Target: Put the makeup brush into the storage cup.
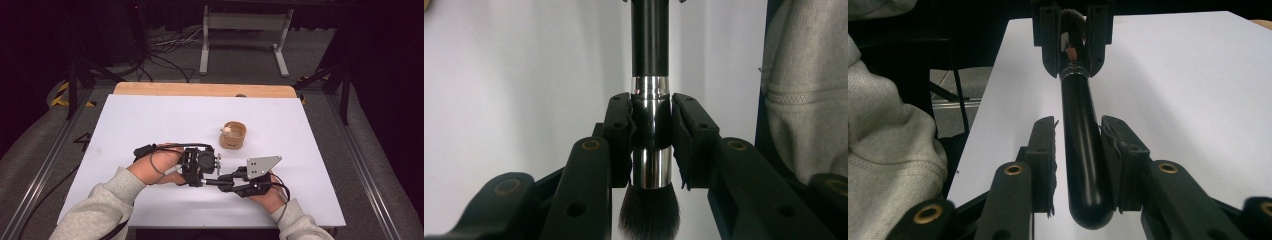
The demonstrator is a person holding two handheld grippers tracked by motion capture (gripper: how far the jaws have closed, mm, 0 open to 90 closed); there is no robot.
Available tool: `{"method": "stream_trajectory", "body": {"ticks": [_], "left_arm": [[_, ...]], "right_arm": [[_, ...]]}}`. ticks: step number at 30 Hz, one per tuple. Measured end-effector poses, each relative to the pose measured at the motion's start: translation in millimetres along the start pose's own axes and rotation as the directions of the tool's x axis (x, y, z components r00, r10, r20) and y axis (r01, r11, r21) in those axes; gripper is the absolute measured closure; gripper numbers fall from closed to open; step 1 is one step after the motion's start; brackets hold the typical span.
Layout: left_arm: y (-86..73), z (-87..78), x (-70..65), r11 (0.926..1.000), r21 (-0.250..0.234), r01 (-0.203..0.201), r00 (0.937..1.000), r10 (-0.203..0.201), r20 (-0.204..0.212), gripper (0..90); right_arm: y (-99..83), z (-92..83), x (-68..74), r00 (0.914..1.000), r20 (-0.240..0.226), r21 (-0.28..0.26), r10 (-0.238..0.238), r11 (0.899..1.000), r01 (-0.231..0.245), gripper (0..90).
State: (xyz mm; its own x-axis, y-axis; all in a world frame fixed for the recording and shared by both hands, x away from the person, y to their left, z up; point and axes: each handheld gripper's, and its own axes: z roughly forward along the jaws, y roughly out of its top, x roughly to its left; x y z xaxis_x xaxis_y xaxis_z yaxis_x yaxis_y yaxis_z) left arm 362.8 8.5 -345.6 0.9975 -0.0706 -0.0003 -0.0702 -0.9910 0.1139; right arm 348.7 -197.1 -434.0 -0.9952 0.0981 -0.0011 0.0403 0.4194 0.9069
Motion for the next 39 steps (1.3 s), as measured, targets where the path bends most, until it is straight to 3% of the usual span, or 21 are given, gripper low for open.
{"method": "stream_trajectory", "body": {"ticks": [29,36,39], "left_arm": [[-1.8,-2.5,-0.7,0.9996,-0.022,-0.018,0.9998,0.018,0.011,70.5],[-5.2,-5.6,1.0,0.9981,-0.061,-0.009,0.9999,0.01,0.011,69.0],[-8.0,-8.2,1.4,0.9955,-0.095,0.004,0.9999,-0.003,0.013,61.5]], "right_arm": [[-0.9,-1.1,0.4,0.9994,-0.019,-0.006,0.029,1.0,-0.029,74.6],[-0.2,-2.8,0.6,0.9995,-0.015,-0.013,0.028,1.0,-0.028,74.7],[1.1,-5.4,1.0,0.9996,-0.008,-0.025,0.027,0.999,-0.027,74.7]]}}
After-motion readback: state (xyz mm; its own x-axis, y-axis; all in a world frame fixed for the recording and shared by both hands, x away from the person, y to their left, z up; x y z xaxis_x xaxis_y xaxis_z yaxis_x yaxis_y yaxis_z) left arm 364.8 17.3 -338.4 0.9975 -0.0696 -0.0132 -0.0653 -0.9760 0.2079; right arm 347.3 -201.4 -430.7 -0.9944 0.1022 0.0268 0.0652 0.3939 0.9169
